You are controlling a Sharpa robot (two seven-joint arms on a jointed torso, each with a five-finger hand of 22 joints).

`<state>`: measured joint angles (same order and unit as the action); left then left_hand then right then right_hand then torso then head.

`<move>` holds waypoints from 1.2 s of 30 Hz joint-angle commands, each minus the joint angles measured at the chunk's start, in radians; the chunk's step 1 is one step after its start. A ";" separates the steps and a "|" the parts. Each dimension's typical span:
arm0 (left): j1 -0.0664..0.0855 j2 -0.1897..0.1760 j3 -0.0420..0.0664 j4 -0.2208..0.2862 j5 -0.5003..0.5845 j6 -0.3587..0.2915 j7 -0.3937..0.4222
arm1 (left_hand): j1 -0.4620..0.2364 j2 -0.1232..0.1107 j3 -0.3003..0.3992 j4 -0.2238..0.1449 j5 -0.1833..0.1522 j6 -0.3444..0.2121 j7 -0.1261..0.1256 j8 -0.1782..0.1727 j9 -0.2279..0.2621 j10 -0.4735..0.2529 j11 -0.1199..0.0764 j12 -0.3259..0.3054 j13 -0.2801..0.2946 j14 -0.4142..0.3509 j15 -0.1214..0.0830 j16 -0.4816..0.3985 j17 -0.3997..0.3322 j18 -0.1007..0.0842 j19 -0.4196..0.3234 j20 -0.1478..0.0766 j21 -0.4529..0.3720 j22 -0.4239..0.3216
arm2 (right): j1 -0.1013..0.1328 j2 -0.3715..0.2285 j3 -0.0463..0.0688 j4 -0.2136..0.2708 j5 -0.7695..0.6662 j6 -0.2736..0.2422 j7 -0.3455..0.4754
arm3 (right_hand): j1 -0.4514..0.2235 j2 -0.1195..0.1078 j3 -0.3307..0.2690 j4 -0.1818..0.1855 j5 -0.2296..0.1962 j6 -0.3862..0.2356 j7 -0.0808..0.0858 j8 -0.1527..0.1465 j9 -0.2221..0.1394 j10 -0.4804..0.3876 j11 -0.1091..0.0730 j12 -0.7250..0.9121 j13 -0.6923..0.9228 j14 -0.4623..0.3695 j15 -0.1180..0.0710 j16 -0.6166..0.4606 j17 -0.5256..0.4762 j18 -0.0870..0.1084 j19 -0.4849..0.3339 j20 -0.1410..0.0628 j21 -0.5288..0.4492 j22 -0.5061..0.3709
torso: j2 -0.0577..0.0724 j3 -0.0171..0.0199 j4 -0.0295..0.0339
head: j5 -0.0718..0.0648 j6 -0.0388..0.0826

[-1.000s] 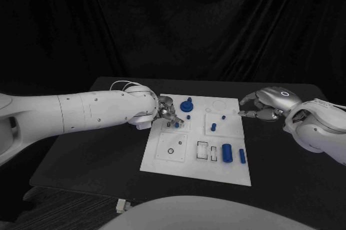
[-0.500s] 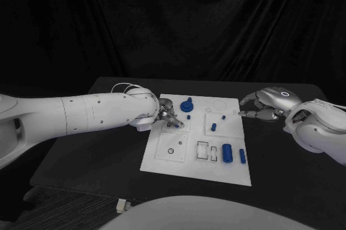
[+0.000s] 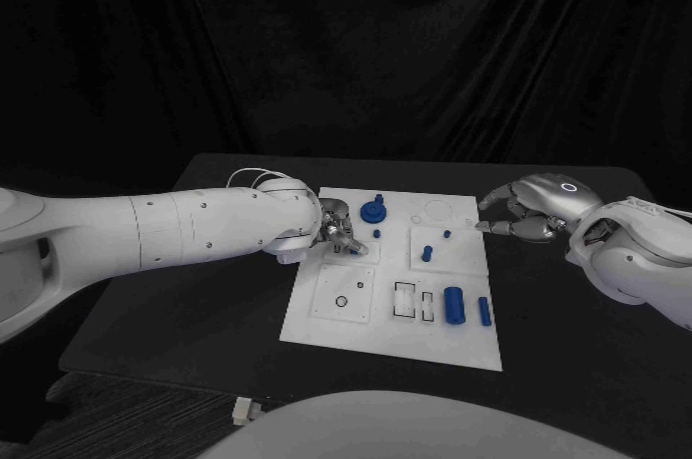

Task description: Assemble the parts on the task board

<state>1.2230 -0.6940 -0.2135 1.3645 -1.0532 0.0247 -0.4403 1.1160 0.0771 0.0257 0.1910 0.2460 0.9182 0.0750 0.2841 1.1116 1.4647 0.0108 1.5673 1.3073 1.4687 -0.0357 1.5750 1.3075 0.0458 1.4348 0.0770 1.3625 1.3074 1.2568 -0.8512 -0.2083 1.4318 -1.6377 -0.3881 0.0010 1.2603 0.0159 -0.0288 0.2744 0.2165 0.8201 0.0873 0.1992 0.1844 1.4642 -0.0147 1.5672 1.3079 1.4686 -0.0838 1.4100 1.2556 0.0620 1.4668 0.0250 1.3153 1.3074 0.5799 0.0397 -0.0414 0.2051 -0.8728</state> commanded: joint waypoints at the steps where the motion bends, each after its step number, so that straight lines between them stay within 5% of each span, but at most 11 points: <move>1: -0.002 0.003 0.001 -0.001 0.000 0.011 0.019 | 0.023 -0.002 0.015 -0.011 0.045 -0.005 -0.006 -0.008 -0.010 0.106 -0.003 0.004 0.263 0.102 -0.002 -0.004 0.263 0.009 -0.004 -0.002 -0.007 0.192 | -0.002 -0.001 0.001 0.001 -0.002 -0.002 -0.012 | -0.006 0.003 -0.004 0.002 0.005 0.006 0.003 0.001 -0.002 0.107 0.004 0.004 0.263 0.049 0.006 -0.004 -0.003 -0.002 0.023 0.006 -0.007 0.183 | 0.000 -0.0003 -0.0007 | -0.001 0.000; 6: -0.003 0.003 0.001 -0.005 0.000 0.023 0.014 | 0.059 -0.003 0.063 -0.041 0.090 -0.004 -0.010 -0.017 -0.032 0.106 -0.007 0.004 0.263 0.102 -0.005 -0.004 0.263 0.009 -0.005 -0.005 -0.009 0.191 | -0.002 -0.002 0.001 0.002 -0.002 -0.001 -0.012 | -0.005 0.004 -0.004 0.001 0.006 0.006 0.003 0.001 -0.002 0.107 0.004 0.004 0.263 0.049 0.006 -0.004 -0.003 -0.002 0.023 0.006 -0.008 0.183 | 0.000 0.0000 -0.0003 | -0.002 0.000; 7: -0.003 0.003 0.001 -0.005 0.000 0.024 0.014 | 0.072 -0.007 0.086 -0.054 0.126 -0.002 -0.011 -0.019 -0.037 0.106 -0.009 0.004 0.263 0.102 -0.007 -0.004 0.263 0.009 -0.005 -0.007 -0.010 0.191 | -0.002 -0.002 0.001 0.002 -0.002 -0.001 -0.012 | -0.005 0.004 -0.004 0.001 0.006 0.006 0.003 0.001 -0.002 0.107 0.004 0.004 0.263 0.049 0.006 -0.004 -0.003 -0.002 0.023 0.006 -0.008 0.183 | 0.000 -0.0001 -0.0005 | -0.002 0.000; 12: -0.004 0.004 0.001 -0.006 0.000 0.025 0.014 | 0.082 -0.025 0.161 -0.079 0.190 0.002 -0.014 -0.016 -0.046 0.106 -0.012 0.004 0.263 0.102 -0.009 -0.004 0.263 0.009 -0.004 -0.010 -0.008 0.192 | -0.002 -0.001 0.001 0.002 -0.002 -0.001 -0.013 | -0.004 0.005 -0.004 0.001 0.009 0.006 0.003 0.001 -0.002 0.107 0.004 0.004 0.263 0.048 0.006 -0.005 -0.004 -0.002 0.023 0.006 -0.008 0.183 | 0.000 0.0000 -0.0005 | -0.002 0.000; 36: -0.004 -0.011 0.001 0.008 0.000 -0.036 0.056 | 0.010 -0.082 0.461 -0.131 0.306 -0.019 -0.005 0.033 -0.013 0.106 -0.007 0.004 0.263 0.102 -0.005 -0.004 0.263 0.007 -0.001 -0.008 -0.003 0.193 | -0.009 -0.004 0.001 0.002 -0.002 0.002 -0.015 | 0.001 0.012 -0.002 -0.001 0.022 0.008 0.004 0.001 -0.004 0.107 0.004 0.004 0.263 0.048 0.006 -0.007 -0.007 -0.002 0.022 0.006 -0.011 0.182 | 0.000 0.0000 -0.0002 | -0.008 0.000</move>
<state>1.2207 -0.7047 -0.2132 1.3681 -1.0533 0.0179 -0.4151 1.1367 -0.0025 0.4348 0.1066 0.5472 0.8999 0.0717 0.3144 1.0947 1.4650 0.0039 1.5672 1.3073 1.4650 -0.0393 1.5750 1.3074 0.0457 1.4313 0.0735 1.3586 1.3073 1.2502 -0.8533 -0.2083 1.4323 -1.6377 -0.3871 0.0008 1.2603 0.0159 -0.0287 0.2744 0.2325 0.8235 0.0908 0.1992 0.1817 1.4642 -0.0147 1.5672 1.3077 1.4686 -0.0838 1.4101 1.2490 0.0621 1.4668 0.0250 1.3075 1.3073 0.5797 0.0394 -0.0416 0.1988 -0.8728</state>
